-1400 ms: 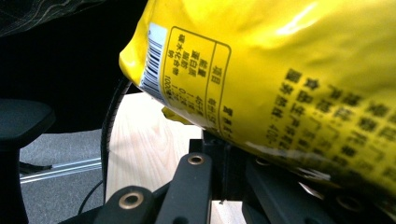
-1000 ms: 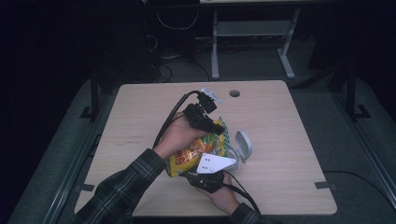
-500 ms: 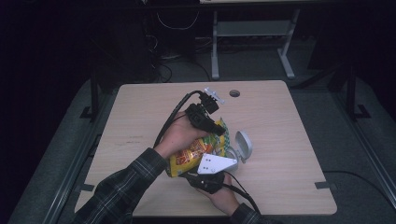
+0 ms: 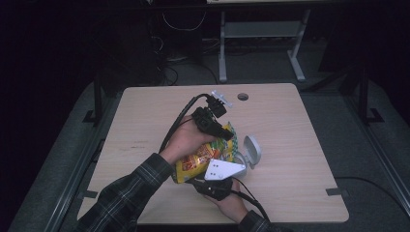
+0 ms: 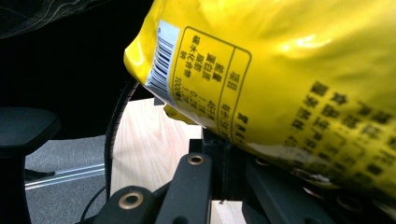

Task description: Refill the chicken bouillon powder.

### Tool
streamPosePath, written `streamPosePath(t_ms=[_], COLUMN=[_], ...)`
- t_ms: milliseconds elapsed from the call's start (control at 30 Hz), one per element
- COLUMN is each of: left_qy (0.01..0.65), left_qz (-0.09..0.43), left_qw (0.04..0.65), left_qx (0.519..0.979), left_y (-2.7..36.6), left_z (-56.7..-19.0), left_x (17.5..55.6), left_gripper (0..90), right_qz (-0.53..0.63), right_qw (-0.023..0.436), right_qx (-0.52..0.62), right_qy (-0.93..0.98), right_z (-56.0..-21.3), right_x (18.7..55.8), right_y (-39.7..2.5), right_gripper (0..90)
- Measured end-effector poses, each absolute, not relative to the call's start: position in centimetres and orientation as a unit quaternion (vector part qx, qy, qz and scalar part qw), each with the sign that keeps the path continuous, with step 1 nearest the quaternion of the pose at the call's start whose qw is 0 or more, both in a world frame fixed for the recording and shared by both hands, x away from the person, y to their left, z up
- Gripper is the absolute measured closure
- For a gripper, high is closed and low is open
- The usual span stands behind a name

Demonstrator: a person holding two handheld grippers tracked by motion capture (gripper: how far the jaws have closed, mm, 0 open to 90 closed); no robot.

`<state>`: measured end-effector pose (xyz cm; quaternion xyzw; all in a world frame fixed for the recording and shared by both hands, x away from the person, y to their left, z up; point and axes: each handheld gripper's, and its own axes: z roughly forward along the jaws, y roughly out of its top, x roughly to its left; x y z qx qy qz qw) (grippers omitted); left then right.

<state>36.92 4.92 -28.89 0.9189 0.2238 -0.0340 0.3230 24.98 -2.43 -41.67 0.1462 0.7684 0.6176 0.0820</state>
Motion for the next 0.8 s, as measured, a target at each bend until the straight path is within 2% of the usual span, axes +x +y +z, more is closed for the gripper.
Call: streamPosePath(t_ms=[800], left_qy=[0.225], left_qz=[-0.034], left_qw=[0.321], left_qx=[0.919], left_y=[4.78], left_z=[-28.87], left_x=[36.92], left_gripper=[90.0], right_qz=[0.620], right_qw=[0.083], right_qx=[0.146], right_qy=[0.767], right_z=[-41.65], right_x=[25.01], right_y=[-2.44], right_gripper=[90.0])
